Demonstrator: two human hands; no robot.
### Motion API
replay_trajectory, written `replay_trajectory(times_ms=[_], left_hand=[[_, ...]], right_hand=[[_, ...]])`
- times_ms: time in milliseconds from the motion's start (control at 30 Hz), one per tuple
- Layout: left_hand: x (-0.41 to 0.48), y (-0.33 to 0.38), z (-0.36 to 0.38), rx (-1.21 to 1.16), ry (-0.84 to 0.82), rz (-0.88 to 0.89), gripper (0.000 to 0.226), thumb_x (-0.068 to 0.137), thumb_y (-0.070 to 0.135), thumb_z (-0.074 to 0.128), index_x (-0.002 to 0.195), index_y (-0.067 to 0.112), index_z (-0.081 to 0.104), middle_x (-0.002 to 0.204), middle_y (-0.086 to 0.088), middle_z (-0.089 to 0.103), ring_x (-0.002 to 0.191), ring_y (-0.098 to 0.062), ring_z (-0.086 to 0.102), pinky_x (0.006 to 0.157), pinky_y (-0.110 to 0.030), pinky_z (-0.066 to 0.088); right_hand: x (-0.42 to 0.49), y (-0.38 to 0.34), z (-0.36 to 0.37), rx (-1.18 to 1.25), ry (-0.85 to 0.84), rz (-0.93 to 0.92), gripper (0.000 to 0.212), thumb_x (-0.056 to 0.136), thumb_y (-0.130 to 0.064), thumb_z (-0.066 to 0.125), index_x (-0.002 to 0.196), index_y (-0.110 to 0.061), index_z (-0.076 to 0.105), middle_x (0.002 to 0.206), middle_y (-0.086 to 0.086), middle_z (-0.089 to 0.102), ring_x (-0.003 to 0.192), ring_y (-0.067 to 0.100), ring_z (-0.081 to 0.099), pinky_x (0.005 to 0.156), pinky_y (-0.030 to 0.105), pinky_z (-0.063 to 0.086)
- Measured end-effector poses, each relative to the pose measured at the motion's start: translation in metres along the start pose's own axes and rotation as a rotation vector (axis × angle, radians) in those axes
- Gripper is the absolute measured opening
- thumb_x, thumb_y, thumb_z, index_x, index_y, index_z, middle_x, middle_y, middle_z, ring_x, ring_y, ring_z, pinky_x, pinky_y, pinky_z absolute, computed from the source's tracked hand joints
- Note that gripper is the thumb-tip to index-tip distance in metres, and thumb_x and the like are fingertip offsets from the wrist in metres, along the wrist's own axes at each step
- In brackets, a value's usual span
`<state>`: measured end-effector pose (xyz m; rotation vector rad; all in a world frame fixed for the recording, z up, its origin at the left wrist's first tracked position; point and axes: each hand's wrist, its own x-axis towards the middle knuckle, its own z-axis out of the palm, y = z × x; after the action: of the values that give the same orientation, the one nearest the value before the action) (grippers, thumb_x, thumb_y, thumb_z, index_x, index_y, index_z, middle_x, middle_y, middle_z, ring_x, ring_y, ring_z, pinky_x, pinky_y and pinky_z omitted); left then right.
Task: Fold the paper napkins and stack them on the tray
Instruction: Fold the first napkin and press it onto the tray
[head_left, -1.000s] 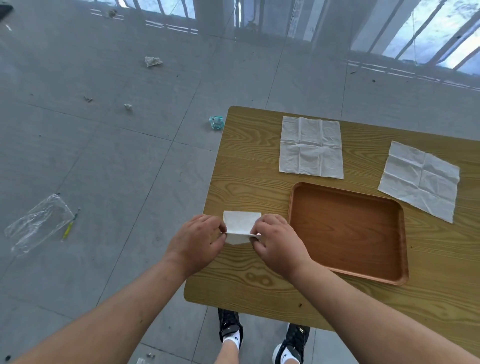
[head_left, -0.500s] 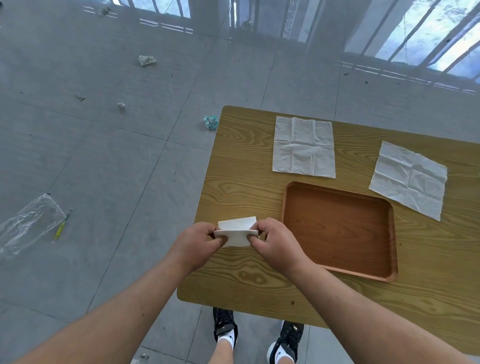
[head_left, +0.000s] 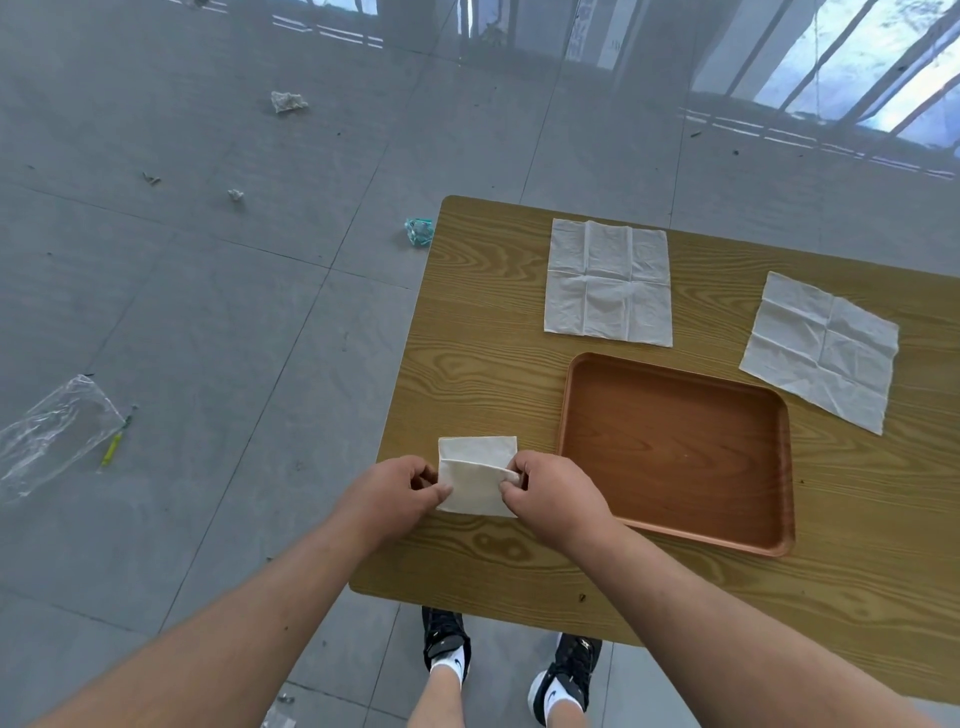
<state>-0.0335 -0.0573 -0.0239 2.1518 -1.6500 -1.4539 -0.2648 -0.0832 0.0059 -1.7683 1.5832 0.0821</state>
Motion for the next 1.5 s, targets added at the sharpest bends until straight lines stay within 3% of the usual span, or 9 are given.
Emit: replay_trajectory(times_ms=[267,467,567,700,1033,1500], left_hand=[[0.002,0.003,0.004,-0.039,0.042,-0.025,0.019,0.090,0.048,0.071,0.081,0.032,0.070,0.077,0.010,0.070,0.074,-0.010,0.065,0.062,-0.032,0.054],[-0.002,0.002,0.002,-0.141,0.008,0.030,0.014,0.084,0.042,0.080,0.093,0.032,0.074,0.086,0.012,0.073,0.083,-0.007,0.067,0.072,-0.033,0.059],[-0.001,0.002,0.000,-0.179,0.040,0.020,0.015,0.088,0.044,0.076,0.089,0.030,0.071,0.083,0.008,0.072,0.079,-0.010,0.066,0.066,-0.031,0.055],[0.004,0.007,0.003,-0.110,0.094,0.007,0.021,0.093,0.048,0.067,0.083,0.030,0.067,0.077,0.007,0.069,0.071,-0.014,0.064,0.057,-0.031,0.048],[0.020,0.010,0.003,-0.002,0.191,-0.056,0.025,0.093,0.052,0.062,0.081,0.031,0.066,0.078,0.012,0.067,0.074,-0.009,0.062,0.060,-0.031,0.049],[0.022,0.013,-0.002,0.096,0.145,-0.098,0.017,0.081,0.048,0.073,0.075,0.033,0.068,0.076,0.014,0.067,0.072,-0.006,0.063,0.061,-0.032,0.056]], right_hand=[[0.004,-0.004,-0.002,0.052,-0.015,-0.002,0.013,0.094,-0.034,0.055,0.090,-0.027,0.065,0.077,-0.009,0.065,0.072,0.009,0.059,0.054,0.029,0.041],[0.002,-0.003,-0.003,0.040,0.004,-0.127,0.009,0.093,-0.036,0.058,0.092,-0.029,0.064,0.090,-0.009,0.057,0.086,0.012,0.053,0.068,0.028,0.040],[0.002,-0.002,-0.006,0.072,0.016,-0.119,0.010,0.094,-0.035,0.058,0.090,-0.028,0.064,0.088,-0.011,0.062,0.085,0.011,0.055,0.070,0.031,0.047],[0.008,-0.007,-0.007,0.105,0.018,-0.046,0.011,0.094,-0.033,0.057,0.089,-0.026,0.063,0.080,-0.007,0.066,0.076,0.015,0.060,0.063,0.035,0.050],[0.031,-0.011,-0.009,0.018,0.086,-0.016,0.014,0.097,-0.034,0.055,0.096,-0.023,0.063,0.087,-0.006,0.067,0.080,0.016,0.060,0.060,0.033,0.044],[0.055,-0.019,-0.013,-0.051,0.036,-0.062,0.017,0.096,-0.032,0.058,0.107,-0.022,0.065,0.099,-0.003,0.069,0.092,0.020,0.062,0.073,0.033,0.047]])
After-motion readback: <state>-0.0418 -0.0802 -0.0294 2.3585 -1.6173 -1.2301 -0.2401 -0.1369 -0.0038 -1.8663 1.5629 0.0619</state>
